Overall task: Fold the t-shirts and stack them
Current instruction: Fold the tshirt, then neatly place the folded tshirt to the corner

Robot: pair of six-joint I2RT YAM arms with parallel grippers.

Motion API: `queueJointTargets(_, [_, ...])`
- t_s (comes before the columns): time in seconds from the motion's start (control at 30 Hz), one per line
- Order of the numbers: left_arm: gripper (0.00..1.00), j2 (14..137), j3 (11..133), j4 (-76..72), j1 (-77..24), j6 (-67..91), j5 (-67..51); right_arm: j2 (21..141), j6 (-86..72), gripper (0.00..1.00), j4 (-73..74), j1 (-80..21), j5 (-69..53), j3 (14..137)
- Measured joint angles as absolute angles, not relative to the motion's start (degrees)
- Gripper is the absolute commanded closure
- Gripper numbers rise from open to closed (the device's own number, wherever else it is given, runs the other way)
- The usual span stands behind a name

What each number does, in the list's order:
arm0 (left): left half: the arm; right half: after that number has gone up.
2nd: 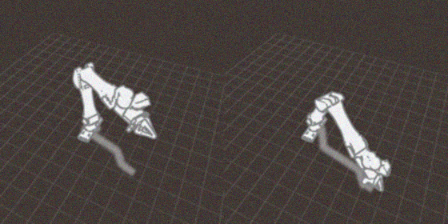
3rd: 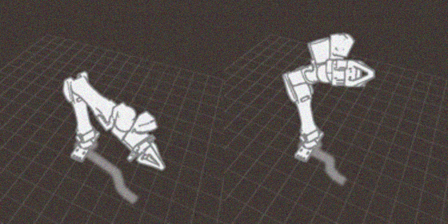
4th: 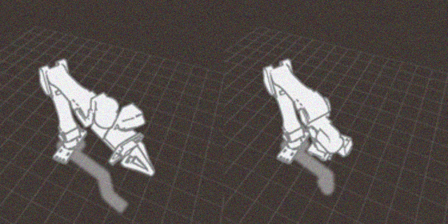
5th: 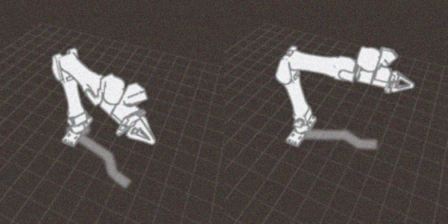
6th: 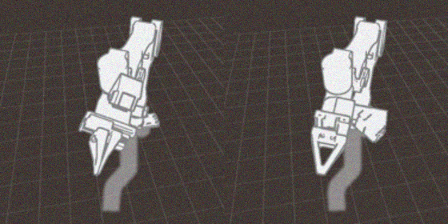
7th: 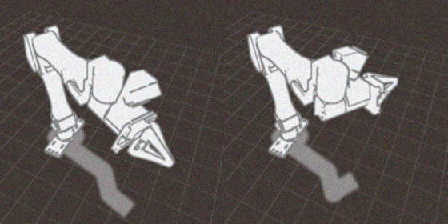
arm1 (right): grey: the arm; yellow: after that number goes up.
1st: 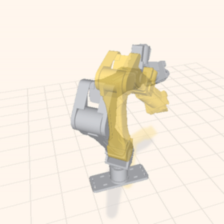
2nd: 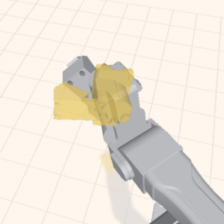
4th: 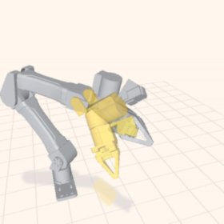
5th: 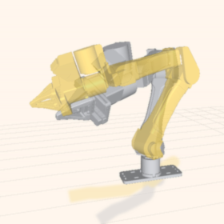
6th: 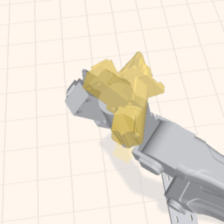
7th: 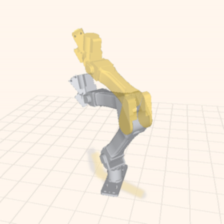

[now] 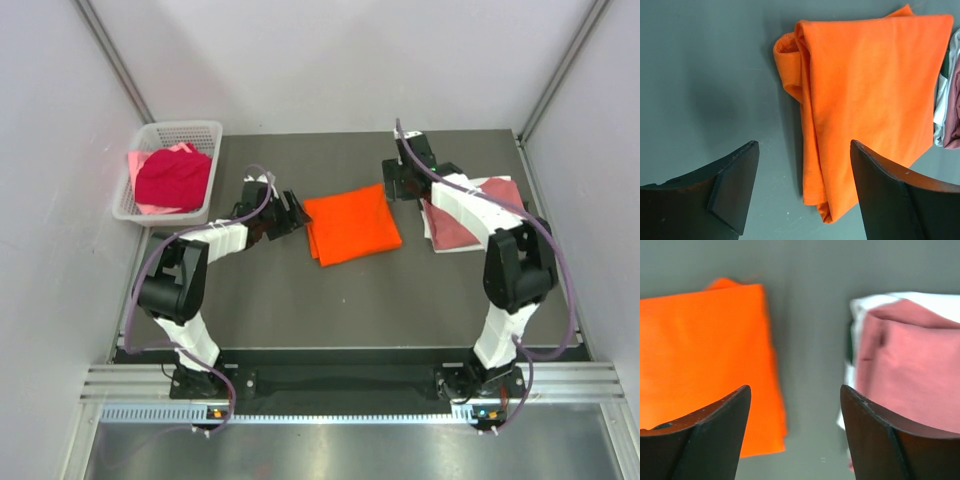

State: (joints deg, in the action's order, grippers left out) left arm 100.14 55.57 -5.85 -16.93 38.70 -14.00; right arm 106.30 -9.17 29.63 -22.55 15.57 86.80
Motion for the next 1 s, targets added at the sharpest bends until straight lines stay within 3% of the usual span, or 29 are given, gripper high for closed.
queueJointTargets(0.2, [0.23,102.74,55.61,-6.13,-16.93,40.05,-13.82,102.89,-11.73,0.25,19.88,-17.96,-3.62,80.90])
queueJointTargets(0.47, [0.30,107.07,59.92,-6.20,-16.99,43.09,-12.80,112.77,-19.49,0.25,9.65,-11.51,-24.40,79.61])
queueJointTargets(0.63, [0.33,109.69,62.81,-6.48,-17.04,44.91,-12.58,120.44,-22.17,0.31,9.19,-10.41,-29.54,81.93])
queueJointTargets(0.83, [0.44,112.68,66.15,-6.48,-17.04,46.50,-12.47,125.75,-23.11,0.41,9.91,-10.37,-31.48,88.88])
queueJointTargets(1.0, [0.48,114.83,68.73,-6.35,-17.23,46.89,-12.19,127.90,-23.51,0.44,10.28,-10.37,-31.73,91.81])
